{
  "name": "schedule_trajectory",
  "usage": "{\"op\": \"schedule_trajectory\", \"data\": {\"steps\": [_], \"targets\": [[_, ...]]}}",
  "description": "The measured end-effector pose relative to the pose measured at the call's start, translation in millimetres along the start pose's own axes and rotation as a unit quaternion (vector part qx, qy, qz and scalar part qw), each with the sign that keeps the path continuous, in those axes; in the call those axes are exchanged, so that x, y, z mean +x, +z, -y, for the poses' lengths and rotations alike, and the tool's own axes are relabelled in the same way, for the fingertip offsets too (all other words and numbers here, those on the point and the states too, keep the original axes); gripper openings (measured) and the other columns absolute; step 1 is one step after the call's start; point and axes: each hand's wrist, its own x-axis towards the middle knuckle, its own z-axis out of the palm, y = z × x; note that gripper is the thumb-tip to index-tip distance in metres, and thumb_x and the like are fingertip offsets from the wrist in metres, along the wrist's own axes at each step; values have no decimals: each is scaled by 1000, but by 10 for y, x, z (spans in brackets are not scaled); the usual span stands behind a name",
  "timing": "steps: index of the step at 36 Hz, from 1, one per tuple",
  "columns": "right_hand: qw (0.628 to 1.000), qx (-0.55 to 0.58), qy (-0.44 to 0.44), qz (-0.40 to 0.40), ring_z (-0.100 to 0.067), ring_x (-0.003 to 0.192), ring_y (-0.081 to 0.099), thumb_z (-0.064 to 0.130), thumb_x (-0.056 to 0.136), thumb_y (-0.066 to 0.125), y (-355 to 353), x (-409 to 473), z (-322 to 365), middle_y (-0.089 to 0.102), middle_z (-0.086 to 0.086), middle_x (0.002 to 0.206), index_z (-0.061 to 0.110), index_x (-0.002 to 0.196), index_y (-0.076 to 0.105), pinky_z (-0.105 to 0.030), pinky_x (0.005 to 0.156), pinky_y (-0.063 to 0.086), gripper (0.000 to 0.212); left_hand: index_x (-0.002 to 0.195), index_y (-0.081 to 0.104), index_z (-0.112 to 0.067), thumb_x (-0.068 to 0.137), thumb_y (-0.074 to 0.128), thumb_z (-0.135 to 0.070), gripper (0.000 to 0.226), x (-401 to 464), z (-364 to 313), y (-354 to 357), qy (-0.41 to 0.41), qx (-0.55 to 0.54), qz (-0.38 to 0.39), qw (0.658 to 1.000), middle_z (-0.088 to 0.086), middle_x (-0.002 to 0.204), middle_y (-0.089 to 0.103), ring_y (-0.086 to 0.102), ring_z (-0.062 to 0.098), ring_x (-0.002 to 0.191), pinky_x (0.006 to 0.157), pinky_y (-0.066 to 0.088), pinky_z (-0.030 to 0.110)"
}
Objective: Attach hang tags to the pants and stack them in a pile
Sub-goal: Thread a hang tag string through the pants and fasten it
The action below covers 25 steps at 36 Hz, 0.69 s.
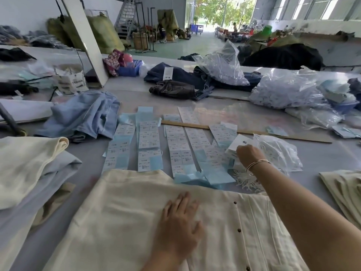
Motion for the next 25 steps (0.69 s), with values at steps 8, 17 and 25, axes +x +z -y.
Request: {"op": "schedule_trajectory", "data": {"steps": [8,17,25], "targets": [[996,39,62,-41,-32,93,67,18,96,43,12,-82,13,70,-14,101,12,107,67,-36,76,53,27,113,71,-31,71,47,-50,52,9,-19,-24,-17,-8,3,1000,-3,127,64,60,11,117,101,30,32],[859,433,261,-76,-28,79,53,25,91,58,8,50,-217,58,-14,77,5,83,67,-31,69,35,23,109,72,-31,68,54,-51,49,15,-38,-45,-14,1,-1,1000,-4,123,66,63,11,113,98,31,32],[721,579,191,-329,-22,70,60,18,88,65,-590,-511,469,67,-3,75,7,94,75,-18,67,45,16,101,74,-12,91,58,-15,19,112,117,-152,-124,-394,-76,908,1,112,71,64,14,110,101,42,28]]}}
